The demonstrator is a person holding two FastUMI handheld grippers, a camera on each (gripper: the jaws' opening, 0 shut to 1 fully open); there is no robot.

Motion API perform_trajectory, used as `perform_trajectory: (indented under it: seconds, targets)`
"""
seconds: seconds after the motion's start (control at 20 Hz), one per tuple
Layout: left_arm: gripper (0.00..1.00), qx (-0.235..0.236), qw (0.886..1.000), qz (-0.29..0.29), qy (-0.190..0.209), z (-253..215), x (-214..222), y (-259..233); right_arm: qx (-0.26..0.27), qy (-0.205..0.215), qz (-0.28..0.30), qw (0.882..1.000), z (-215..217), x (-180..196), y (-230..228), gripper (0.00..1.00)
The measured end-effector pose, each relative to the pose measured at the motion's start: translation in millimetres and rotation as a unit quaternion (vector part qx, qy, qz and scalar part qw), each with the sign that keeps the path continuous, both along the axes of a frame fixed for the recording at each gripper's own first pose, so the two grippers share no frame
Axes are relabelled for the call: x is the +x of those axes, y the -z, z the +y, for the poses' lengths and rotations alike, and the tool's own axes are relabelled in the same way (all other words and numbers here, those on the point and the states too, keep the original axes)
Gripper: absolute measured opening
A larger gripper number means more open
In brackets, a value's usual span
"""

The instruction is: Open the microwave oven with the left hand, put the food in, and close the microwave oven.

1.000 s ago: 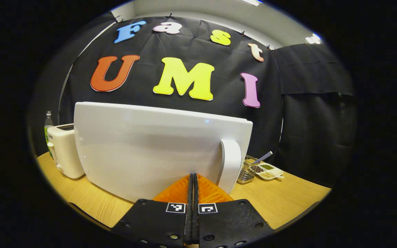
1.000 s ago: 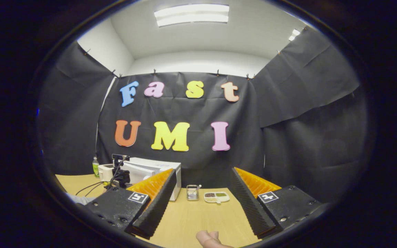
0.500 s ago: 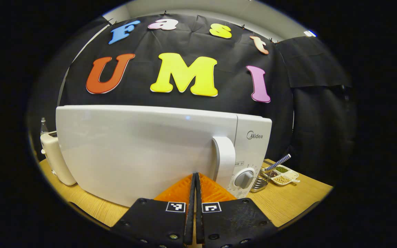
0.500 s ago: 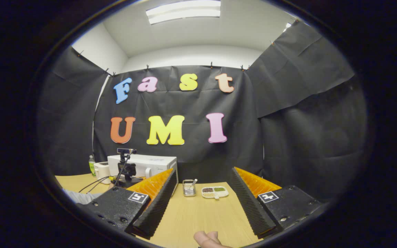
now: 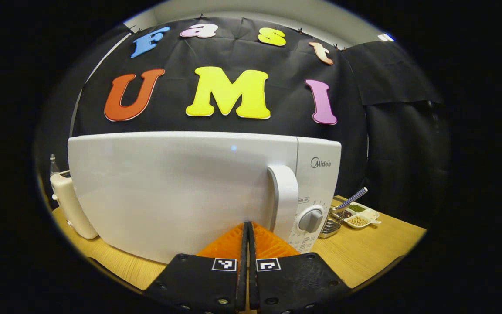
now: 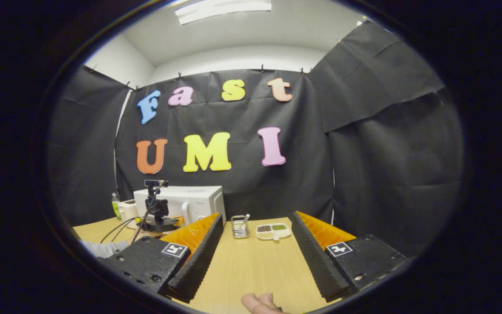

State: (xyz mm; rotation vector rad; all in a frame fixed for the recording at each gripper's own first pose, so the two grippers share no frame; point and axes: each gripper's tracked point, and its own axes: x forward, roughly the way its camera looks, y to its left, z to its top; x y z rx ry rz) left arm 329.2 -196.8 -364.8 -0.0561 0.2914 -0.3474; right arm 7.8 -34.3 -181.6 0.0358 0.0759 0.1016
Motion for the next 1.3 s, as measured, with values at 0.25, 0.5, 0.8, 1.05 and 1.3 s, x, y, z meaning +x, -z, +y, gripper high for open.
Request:
perform_trajectory:
  seconds: [0.25,0.5,0.8,1.05,1.3]
  targets:
    - [0.02,-0.003,1.0,0.022,0.003,15,-42,-27,-0.005,-0.006,0.02,1.0,10,-7,0,1.0]
    - [0.48,0.002,1.0,0.009,-0.019,46,-102,-73,0.01,-0.009,0.035,0.999,20,-19,-2,1.0]
    - [0.94,-0.008,0.997,-0.02,-0.068,85,-164,-121,0.006,-0.01,0.021,1.0,32,-41,-21,1.0]
    - [0.93,-0.02,0.992,-0.035,-0.119,114,-213,-156,0.012,-0.006,0.012,1.0,45,-46,-35,0.92]
    - [0.93,-0.035,0.99,-0.056,-0.123,127,-255,-186,0.009,-0.004,0.006,1.0,52,-50,-42,0.91]
